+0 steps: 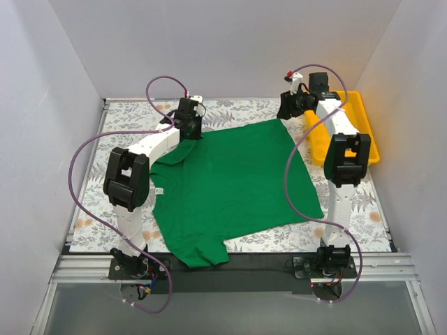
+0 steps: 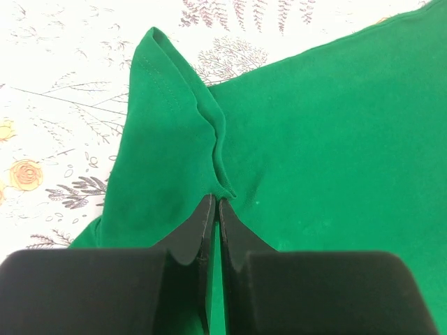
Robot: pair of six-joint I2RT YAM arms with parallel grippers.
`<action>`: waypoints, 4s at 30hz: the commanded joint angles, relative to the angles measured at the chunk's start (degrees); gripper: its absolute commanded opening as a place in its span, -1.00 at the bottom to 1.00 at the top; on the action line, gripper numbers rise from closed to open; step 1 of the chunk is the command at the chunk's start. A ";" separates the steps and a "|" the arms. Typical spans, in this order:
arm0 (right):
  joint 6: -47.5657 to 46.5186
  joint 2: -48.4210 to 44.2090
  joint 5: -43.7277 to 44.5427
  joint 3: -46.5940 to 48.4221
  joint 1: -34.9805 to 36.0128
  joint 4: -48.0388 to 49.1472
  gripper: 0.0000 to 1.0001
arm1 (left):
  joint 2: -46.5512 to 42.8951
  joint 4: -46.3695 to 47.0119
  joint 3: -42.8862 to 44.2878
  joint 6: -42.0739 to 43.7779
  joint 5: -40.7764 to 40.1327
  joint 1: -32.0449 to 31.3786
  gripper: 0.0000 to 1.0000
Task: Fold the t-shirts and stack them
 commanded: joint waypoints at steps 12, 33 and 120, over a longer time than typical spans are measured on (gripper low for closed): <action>7.61 15.16 17.81 14.72 2.93 3.09 0.08 | -2.07 1.17 1.40 -2.06 4.79 1.12 -1.00; 6.64 20.09 11.05 17.80 2.40 3.70 -0.32 | -1.80 0.99 1.58 -2.23 4.44 1.12 -1.00; 1.98 -6.81 9.91 -18.15 -0.15 30.25 -0.97 | 5.14 19.98 -0.35 -10.32 5.22 16.24 -1.00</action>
